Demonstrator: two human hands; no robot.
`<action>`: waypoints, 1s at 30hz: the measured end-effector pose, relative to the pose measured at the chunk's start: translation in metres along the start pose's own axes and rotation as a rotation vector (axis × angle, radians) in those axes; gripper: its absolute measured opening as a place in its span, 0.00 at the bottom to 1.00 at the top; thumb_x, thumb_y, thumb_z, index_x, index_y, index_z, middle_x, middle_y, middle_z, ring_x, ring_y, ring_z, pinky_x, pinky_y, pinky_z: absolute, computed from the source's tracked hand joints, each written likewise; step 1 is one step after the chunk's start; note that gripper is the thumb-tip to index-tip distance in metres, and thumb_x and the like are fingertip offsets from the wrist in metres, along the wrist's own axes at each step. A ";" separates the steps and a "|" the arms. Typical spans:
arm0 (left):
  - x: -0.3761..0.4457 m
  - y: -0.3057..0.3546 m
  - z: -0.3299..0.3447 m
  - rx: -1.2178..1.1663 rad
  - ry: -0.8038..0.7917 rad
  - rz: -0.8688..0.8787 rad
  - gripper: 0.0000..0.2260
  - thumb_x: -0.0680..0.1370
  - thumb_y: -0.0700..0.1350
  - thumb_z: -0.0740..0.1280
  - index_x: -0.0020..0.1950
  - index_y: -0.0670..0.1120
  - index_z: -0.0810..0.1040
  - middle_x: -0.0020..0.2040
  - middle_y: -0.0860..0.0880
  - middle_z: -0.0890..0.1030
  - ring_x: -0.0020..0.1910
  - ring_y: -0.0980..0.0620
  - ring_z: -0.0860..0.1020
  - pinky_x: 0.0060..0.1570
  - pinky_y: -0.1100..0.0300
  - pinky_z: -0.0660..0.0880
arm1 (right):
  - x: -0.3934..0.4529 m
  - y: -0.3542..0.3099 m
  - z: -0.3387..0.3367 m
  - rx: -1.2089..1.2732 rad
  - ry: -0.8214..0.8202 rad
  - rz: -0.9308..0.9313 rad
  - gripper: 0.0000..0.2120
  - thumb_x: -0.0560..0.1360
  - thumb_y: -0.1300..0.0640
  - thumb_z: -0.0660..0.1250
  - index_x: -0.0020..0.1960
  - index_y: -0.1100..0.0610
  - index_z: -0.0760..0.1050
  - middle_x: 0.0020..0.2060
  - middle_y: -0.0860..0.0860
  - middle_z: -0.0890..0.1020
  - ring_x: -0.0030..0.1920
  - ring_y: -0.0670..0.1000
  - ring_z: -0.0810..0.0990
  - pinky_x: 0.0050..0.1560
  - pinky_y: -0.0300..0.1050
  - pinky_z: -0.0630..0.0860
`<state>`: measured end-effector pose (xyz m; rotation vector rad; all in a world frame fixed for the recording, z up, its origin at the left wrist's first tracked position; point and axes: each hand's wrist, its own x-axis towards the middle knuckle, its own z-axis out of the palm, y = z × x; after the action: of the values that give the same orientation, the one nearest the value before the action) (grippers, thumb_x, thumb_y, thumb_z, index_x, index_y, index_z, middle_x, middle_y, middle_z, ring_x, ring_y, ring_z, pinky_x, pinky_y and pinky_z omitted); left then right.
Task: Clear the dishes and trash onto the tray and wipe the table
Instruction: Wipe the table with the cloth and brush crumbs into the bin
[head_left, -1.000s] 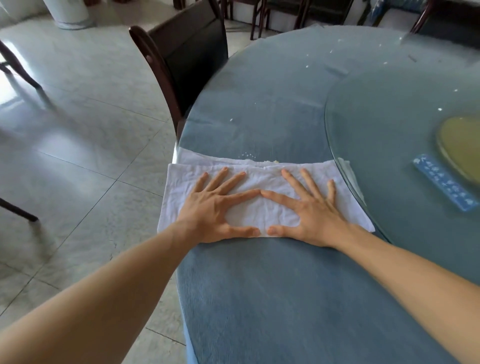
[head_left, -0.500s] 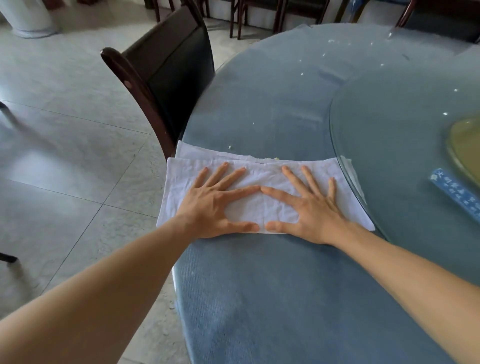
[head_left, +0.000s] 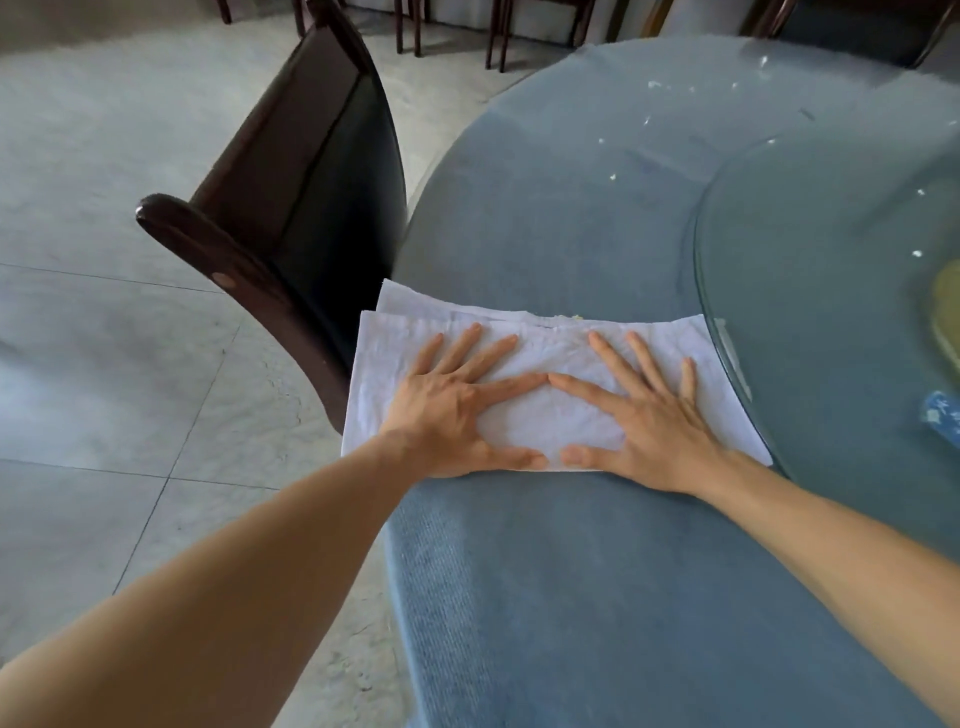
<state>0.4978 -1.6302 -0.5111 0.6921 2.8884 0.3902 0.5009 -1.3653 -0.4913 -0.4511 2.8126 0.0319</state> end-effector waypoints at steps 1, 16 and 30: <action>0.007 -0.005 -0.003 0.006 -0.014 0.011 0.41 0.65 0.84 0.52 0.75 0.77 0.44 0.83 0.62 0.42 0.81 0.53 0.36 0.79 0.46 0.36 | 0.005 -0.001 -0.002 0.004 0.000 0.011 0.42 0.58 0.11 0.35 0.70 0.16 0.34 0.80 0.39 0.29 0.81 0.54 0.30 0.73 0.79 0.39; 0.093 -0.062 -0.029 0.048 -0.044 0.113 0.46 0.58 0.87 0.41 0.76 0.77 0.46 0.82 0.63 0.44 0.82 0.53 0.39 0.79 0.44 0.40 | 0.078 0.008 -0.020 0.046 0.061 0.096 0.39 0.63 0.13 0.43 0.72 0.17 0.38 0.82 0.39 0.34 0.82 0.55 0.32 0.73 0.80 0.39; 0.183 -0.107 -0.051 0.117 -0.119 0.314 0.42 0.64 0.84 0.51 0.76 0.76 0.44 0.82 0.63 0.42 0.81 0.55 0.37 0.79 0.44 0.38 | 0.125 0.009 -0.034 0.131 0.059 0.266 0.38 0.66 0.15 0.49 0.73 0.18 0.38 0.82 0.40 0.33 0.82 0.56 0.32 0.72 0.82 0.40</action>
<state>0.2806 -1.6482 -0.5074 1.1529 2.7085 0.2069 0.3746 -1.3966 -0.4949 -0.0466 2.8898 -0.1113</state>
